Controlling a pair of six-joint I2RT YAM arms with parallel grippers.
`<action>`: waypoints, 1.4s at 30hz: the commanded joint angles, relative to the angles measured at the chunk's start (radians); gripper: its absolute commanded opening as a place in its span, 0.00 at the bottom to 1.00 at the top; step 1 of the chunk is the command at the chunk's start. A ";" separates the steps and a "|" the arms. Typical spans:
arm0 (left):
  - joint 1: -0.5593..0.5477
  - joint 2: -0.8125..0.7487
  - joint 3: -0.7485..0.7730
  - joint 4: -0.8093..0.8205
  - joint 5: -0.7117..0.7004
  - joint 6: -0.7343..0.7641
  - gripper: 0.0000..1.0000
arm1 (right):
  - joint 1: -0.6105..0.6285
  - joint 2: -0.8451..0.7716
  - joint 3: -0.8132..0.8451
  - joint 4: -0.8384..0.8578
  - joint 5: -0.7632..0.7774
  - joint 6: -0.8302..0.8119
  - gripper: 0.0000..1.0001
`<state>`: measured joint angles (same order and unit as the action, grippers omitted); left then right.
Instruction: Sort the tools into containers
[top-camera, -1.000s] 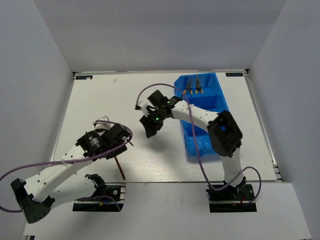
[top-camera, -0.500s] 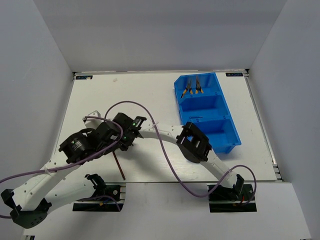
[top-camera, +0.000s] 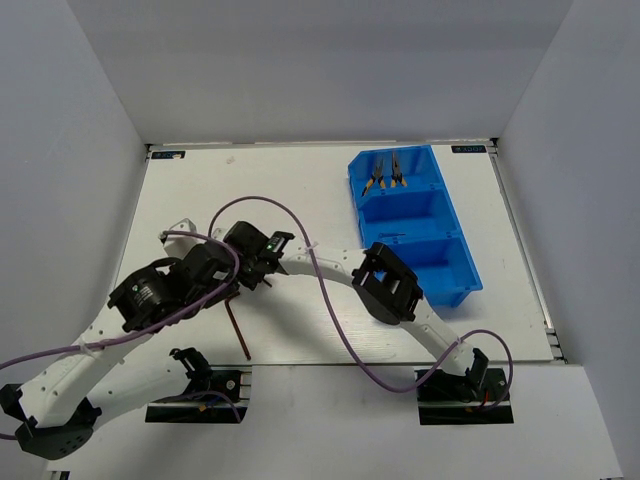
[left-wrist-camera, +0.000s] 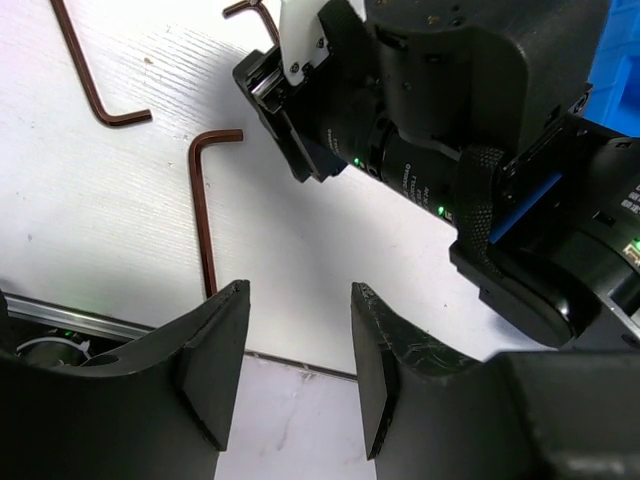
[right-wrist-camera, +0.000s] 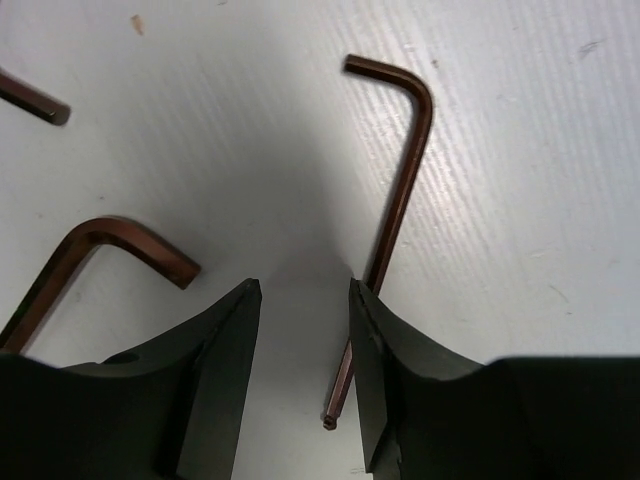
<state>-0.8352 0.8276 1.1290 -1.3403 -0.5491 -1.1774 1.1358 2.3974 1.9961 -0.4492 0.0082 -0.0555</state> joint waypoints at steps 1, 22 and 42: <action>-0.004 -0.015 0.022 -0.059 -0.054 -0.042 0.55 | -0.005 -0.031 0.050 0.018 0.064 -0.023 0.47; -0.004 -0.035 -0.028 -0.007 -0.054 -0.033 0.55 | -0.051 -0.161 -0.095 0.149 -0.033 -0.084 0.41; -0.004 -0.015 -0.055 0.021 -0.045 -0.024 0.55 | -0.084 -0.047 -0.034 0.072 -0.054 -0.070 0.41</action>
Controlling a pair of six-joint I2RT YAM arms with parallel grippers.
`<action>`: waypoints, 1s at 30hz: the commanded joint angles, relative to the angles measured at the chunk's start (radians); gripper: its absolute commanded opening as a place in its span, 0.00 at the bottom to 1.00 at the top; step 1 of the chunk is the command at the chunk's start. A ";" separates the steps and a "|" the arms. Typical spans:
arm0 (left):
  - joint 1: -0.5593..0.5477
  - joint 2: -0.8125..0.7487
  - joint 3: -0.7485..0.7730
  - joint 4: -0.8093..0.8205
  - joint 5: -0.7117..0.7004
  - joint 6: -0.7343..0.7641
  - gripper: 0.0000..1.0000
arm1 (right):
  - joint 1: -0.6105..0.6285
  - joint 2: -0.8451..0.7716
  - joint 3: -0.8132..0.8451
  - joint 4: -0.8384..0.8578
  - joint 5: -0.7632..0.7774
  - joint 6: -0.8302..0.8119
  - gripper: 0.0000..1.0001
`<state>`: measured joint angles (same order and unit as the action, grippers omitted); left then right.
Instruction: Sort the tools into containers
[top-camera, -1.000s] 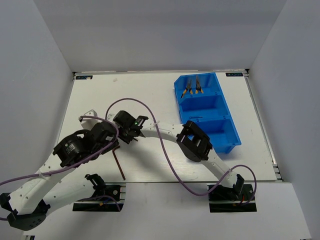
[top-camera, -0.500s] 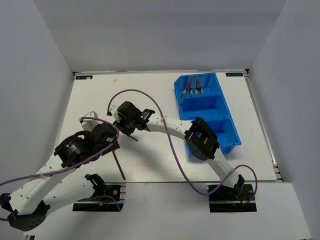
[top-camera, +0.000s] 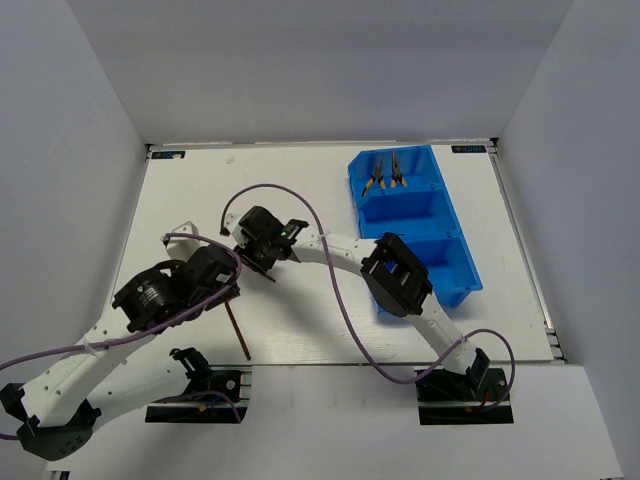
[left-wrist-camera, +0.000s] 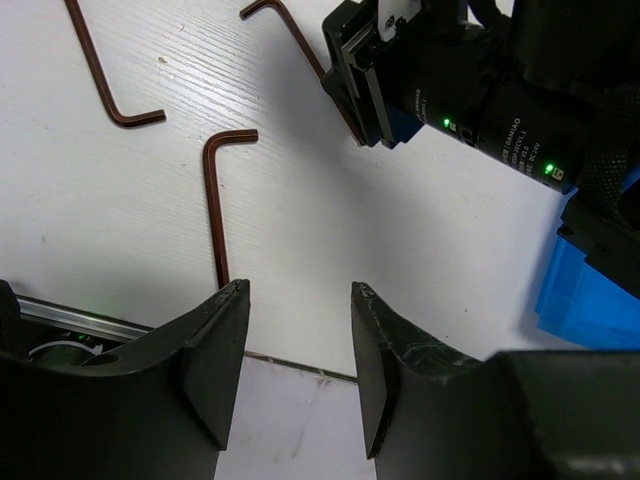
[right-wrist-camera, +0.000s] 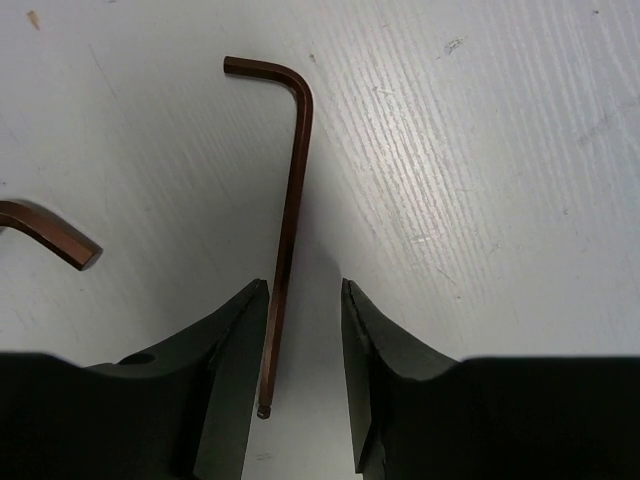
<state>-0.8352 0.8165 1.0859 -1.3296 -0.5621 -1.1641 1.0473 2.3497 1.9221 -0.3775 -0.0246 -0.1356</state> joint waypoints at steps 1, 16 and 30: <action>-0.004 -0.004 -0.012 0.010 -0.032 -0.037 0.55 | 0.010 0.000 0.041 -0.004 -0.024 0.016 0.41; -0.004 0.024 -0.030 0.011 -0.022 -0.048 0.55 | 0.040 0.029 -0.041 0.005 0.063 -0.048 0.38; -0.004 0.006 -0.058 0.001 -0.022 -0.057 0.55 | 0.048 0.063 -0.032 -0.152 0.051 -0.032 0.03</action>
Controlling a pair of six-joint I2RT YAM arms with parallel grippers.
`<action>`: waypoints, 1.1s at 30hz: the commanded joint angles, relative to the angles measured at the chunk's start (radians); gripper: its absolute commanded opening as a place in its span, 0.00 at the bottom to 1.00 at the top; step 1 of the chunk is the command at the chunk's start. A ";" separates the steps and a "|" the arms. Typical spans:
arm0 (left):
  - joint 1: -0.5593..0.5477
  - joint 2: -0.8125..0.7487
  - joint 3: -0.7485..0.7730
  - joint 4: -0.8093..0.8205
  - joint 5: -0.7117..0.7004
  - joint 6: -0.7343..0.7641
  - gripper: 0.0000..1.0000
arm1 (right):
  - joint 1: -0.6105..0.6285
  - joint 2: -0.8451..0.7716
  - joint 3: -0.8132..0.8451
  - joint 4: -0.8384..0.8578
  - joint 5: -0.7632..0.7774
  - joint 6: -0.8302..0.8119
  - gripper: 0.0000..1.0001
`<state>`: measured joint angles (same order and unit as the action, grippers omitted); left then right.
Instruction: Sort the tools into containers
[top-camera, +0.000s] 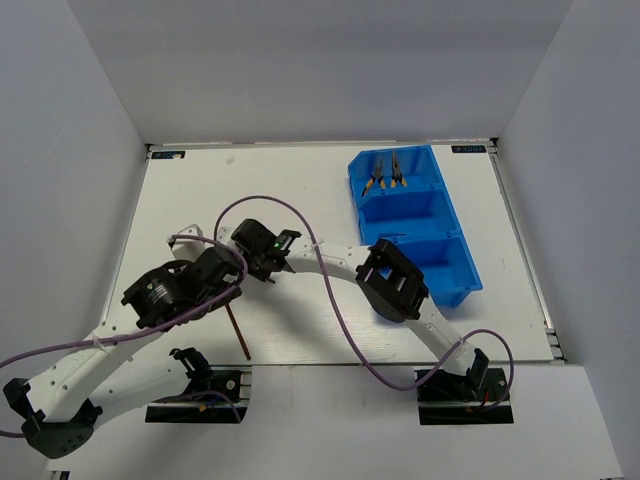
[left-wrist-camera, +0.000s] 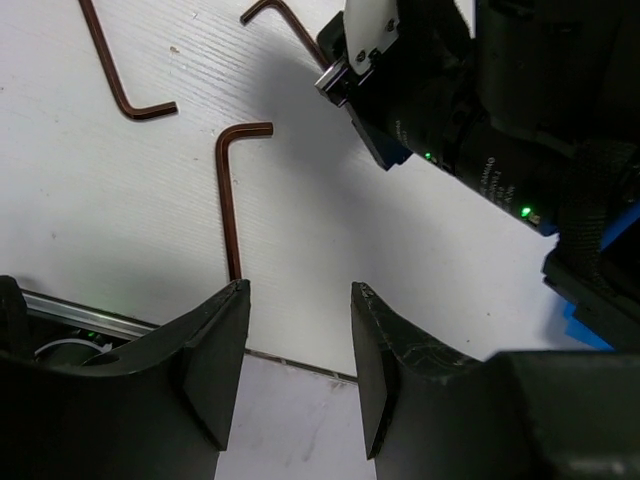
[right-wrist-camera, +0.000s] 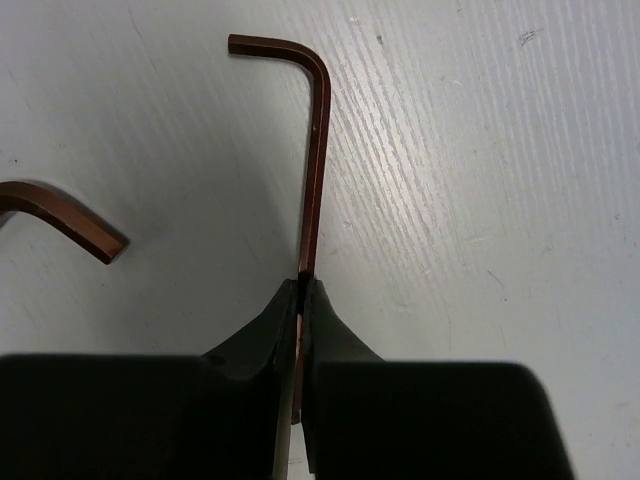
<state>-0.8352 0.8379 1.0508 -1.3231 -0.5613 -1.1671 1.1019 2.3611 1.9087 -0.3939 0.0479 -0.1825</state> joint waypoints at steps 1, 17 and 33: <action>-0.004 -0.025 -0.023 -0.005 -0.012 -0.054 0.55 | -0.007 0.049 -0.023 -0.160 -0.035 0.017 0.00; -0.004 0.039 -0.190 0.074 0.069 -0.082 0.54 | -0.232 -0.221 -0.115 -0.280 -0.288 0.100 0.00; -0.004 0.053 -0.437 0.237 0.143 -0.121 0.54 | -0.388 -0.534 -0.260 -0.399 -0.411 -0.047 0.00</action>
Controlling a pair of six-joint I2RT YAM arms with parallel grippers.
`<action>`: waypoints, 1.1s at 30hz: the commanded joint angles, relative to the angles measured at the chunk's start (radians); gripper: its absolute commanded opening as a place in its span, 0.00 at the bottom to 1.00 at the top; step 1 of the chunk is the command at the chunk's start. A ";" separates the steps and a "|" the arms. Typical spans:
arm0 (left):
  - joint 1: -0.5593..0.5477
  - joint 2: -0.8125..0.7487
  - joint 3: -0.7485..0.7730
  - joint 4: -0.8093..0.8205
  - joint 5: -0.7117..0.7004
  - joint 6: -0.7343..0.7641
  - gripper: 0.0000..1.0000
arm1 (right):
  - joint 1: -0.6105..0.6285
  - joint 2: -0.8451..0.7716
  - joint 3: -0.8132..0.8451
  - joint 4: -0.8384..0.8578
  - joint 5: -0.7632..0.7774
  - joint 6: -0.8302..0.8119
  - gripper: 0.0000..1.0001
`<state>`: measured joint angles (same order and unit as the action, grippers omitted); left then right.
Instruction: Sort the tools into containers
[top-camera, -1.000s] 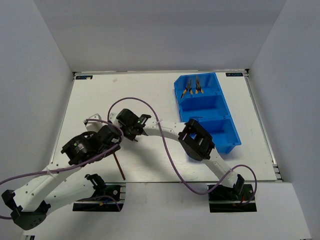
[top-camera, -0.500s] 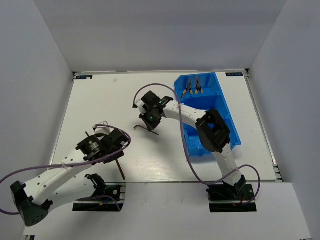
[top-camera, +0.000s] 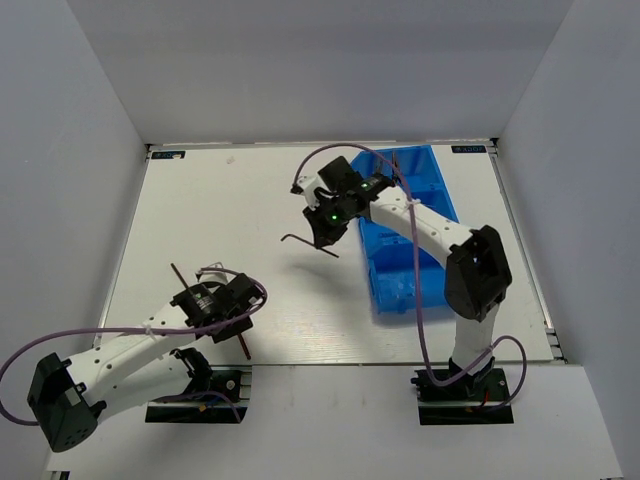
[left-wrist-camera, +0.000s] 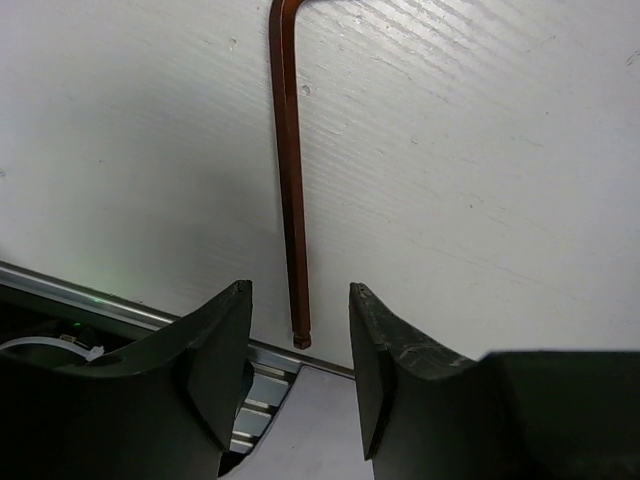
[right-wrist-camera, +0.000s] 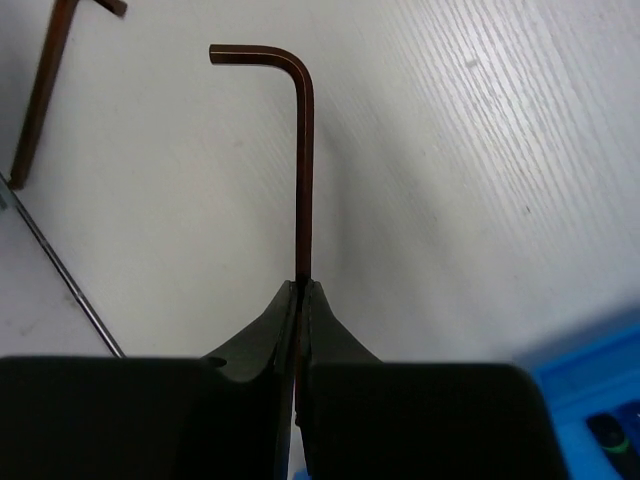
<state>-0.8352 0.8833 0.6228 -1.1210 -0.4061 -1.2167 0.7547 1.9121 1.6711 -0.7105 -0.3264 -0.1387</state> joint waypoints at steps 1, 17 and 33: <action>-0.004 0.019 -0.020 0.035 -0.004 -0.072 0.54 | -0.052 -0.131 -0.030 -0.105 -0.037 -0.120 0.00; 0.007 0.060 -0.181 0.242 0.027 -0.043 0.55 | -0.402 -0.544 -0.531 -0.196 -0.034 -0.779 0.00; 0.016 0.241 -0.120 0.267 0.009 -0.008 0.00 | -0.511 -0.634 -0.542 -0.242 -0.207 -0.667 0.77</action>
<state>-0.8246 1.0973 0.5079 -0.8707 -0.3992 -1.2068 0.2630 1.3033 1.0840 -0.9401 -0.4477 -0.8627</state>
